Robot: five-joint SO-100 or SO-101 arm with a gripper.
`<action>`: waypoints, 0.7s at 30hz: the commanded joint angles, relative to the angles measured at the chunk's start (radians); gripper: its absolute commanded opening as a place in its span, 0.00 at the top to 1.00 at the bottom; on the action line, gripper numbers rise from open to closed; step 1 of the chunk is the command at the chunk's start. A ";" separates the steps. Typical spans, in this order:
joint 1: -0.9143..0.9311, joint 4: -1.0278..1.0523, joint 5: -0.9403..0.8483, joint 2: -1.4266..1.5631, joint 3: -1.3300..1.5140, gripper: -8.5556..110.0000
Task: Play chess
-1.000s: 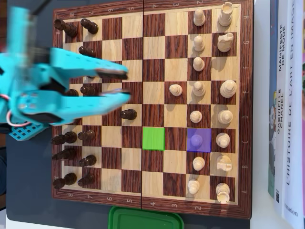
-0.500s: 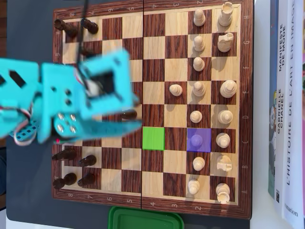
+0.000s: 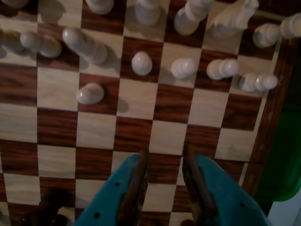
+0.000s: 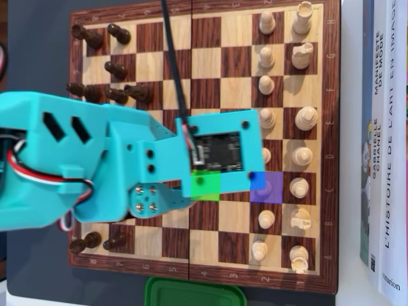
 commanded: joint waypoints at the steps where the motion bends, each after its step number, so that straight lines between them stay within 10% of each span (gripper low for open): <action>1: 0.005 0.015 -0.003 -0.044 -0.129 0.83; 21: 0.029 0.003 -0.003 -0.311 -0.288 0.83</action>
